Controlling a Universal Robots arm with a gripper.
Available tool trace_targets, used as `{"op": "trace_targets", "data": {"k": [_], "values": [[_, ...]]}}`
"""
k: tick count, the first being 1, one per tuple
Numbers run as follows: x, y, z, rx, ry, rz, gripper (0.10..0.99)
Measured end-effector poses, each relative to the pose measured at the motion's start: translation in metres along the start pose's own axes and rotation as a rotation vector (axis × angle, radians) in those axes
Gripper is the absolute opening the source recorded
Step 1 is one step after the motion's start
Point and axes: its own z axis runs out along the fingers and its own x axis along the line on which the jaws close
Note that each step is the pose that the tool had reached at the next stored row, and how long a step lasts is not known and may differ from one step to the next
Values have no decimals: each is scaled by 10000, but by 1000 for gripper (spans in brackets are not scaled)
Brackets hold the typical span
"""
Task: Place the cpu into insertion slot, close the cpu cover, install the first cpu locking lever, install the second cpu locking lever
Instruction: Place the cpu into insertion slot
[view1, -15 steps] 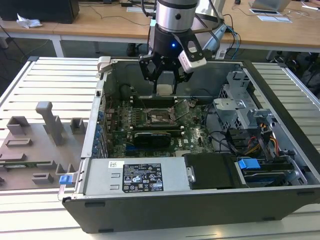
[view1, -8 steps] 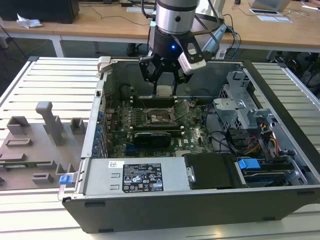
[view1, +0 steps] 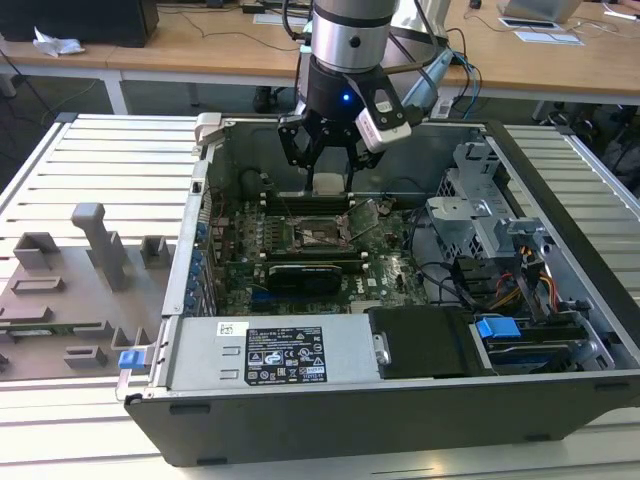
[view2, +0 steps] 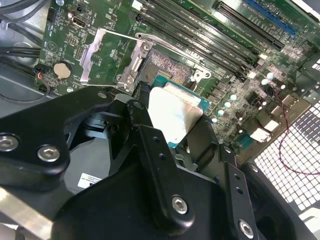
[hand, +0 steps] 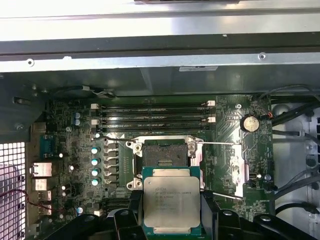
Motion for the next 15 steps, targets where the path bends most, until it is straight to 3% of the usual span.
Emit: {"op": "trace_targets", "data": {"k": [15], "values": [[-2, -5, 114, 1, -1, 0, 541]]}}
